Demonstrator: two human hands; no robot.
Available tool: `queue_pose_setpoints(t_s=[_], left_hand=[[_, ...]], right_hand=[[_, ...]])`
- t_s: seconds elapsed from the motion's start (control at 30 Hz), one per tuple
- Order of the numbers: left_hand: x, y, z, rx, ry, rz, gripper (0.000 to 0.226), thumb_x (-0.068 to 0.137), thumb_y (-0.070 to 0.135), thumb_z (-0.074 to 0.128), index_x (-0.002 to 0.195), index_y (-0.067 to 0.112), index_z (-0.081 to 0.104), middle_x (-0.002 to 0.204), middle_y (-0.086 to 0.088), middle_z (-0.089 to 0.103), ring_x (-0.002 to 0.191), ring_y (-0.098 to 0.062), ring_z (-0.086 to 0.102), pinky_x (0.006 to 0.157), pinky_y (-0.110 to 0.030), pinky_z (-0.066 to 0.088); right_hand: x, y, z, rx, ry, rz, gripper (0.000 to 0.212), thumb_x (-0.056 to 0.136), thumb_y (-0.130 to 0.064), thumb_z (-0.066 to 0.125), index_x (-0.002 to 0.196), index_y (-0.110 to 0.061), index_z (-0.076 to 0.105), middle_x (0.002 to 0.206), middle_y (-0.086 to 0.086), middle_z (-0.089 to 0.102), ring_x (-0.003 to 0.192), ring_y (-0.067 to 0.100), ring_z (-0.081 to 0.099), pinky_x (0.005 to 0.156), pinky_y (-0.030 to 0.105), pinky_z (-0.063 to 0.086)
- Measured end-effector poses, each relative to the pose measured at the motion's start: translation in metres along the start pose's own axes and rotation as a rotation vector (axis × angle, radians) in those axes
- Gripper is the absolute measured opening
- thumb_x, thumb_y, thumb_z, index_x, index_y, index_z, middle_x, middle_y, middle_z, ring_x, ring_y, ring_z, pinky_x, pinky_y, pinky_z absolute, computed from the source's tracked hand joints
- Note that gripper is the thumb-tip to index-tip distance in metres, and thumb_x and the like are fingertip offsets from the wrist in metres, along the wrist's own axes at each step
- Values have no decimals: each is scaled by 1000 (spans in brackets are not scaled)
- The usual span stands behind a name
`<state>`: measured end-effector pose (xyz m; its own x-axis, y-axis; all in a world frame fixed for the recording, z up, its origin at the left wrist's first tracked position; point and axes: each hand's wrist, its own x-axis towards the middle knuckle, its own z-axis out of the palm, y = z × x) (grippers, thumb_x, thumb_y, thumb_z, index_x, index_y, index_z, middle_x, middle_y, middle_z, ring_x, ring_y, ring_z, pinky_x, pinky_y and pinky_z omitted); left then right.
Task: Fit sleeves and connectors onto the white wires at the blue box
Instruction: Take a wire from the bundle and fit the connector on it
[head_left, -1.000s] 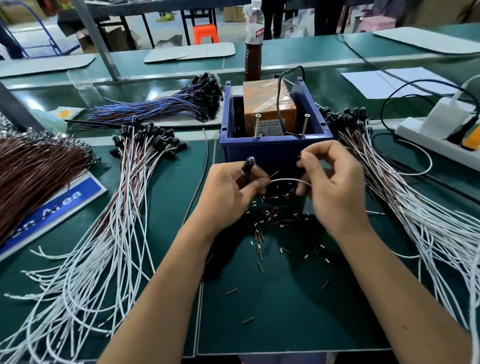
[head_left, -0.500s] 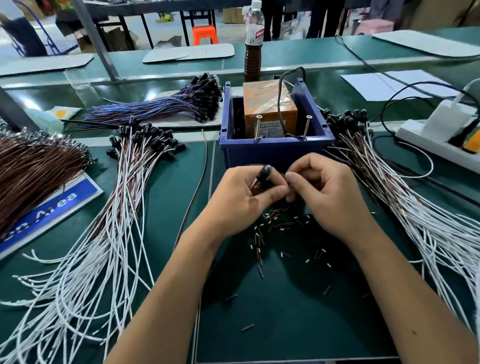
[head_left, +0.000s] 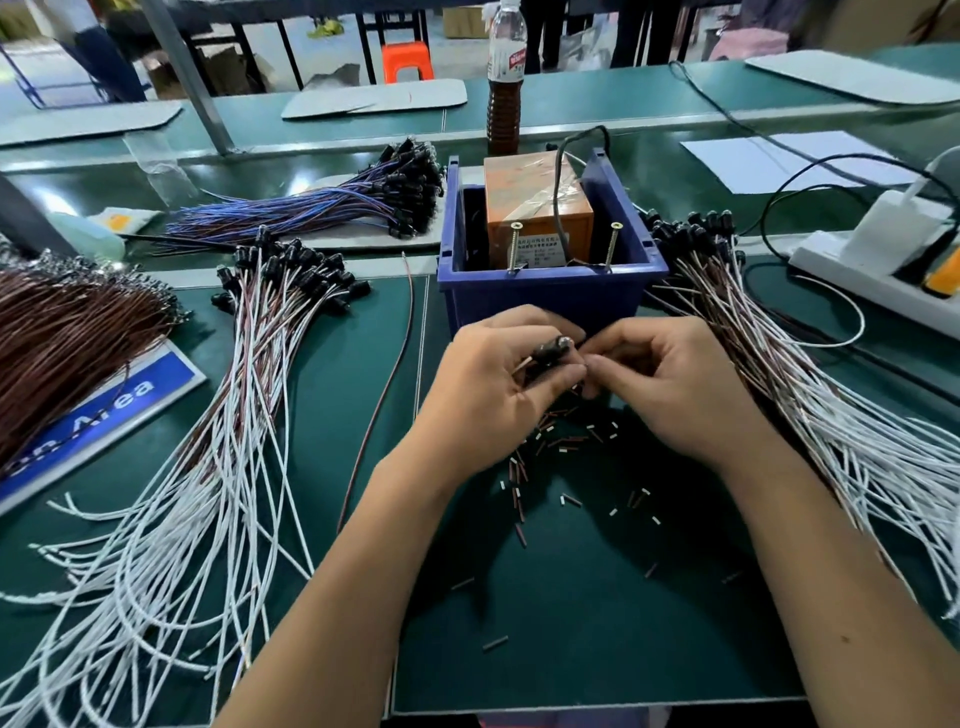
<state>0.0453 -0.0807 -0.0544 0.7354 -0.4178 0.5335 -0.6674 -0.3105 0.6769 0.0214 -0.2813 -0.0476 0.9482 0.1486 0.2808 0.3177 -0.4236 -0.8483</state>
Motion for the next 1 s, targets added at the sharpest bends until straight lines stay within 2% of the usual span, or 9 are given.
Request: queue_pose_setpoints(t_s=[0.1,0.2,0.3,0.4,0.5,0.6,0.67,0.83,1.0], left_hand=[[1,-2,-1,10,33,31,3,90,8,78,87,6,78,96,-1,74,90,-16,71,78,-40,57],[-2,-5,-6,63,48,-17,1,90,9,78,88,9,78,89,1,74,85,-16,70,76,-42,55],[-1,-6,-11,100,137,-10,3,89,7,78,87,6,77,85,-2,72,80,-19,68,71,-40,54],[0,-9,-17,94,247,-27,3,89,8,77,87,6,78,86,-2,74,80,-17,69,71,-37,55],[-1,-8,-15,28,192,-62,3,88,7,77,85,6,78,95,-1,76,87,-14,72,77,-38,58],[-3,-3,-4,36,50,-26,3,86,6,79,84,7,78,99,1,76,92,-12,72,82,-38,58],[-3,-1,2,66,11,13,3,86,4,79,84,6,78,97,0,75,89,-14,72,79,-39,57],[-2,-7,-1,88,132,-41,4,85,4,78,82,6,77,88,0,75,84,-15,71,77,-39,57],[-3,-5,2,104,166,-64,6,84,3,78,84,9,78,92,0,76,89,-13,72,83,-36,58]], right_hand=[[0,2,1,61,28,8,8,95,-5,74,91,-11,78,72,2,77,64,12,72,62,19,53],[-1,3,-1,147,30,38,3,96,-10,75,94,-11,77,72,4,77,52,0,60,52,11,44],[0,9,-7,128,13,97,7,96,-14,75,90,-17,78,74,4,78,48,3,55,48,16,43],[3,13,-15,152,120,148,12,95,-13,76,85,-18,79,73,5,77,48,10,50,48,20,41],[3,11,-13,258,164,152,13,95,-10,76,84,-15,79,69,8,75,47,9,48,45,16,40],[2,8,-3,201,57,150,13,94,-11,76,83,-17,80,68,7,74,49,9,50,45,18,41],[2,8,3,219,13,181,16,95,-12,76,81,-18,80,66,8,73,49,10,49,45,17,40],[4,7,11,465,94,311,21,96,-18,75,76,-17,80,65,6,70,44,6,46,41,15,35],[5,6,15,472,186,357,25,94,-23,78,70,-18,78,61,5,68,41,6,46,39,16,35]])
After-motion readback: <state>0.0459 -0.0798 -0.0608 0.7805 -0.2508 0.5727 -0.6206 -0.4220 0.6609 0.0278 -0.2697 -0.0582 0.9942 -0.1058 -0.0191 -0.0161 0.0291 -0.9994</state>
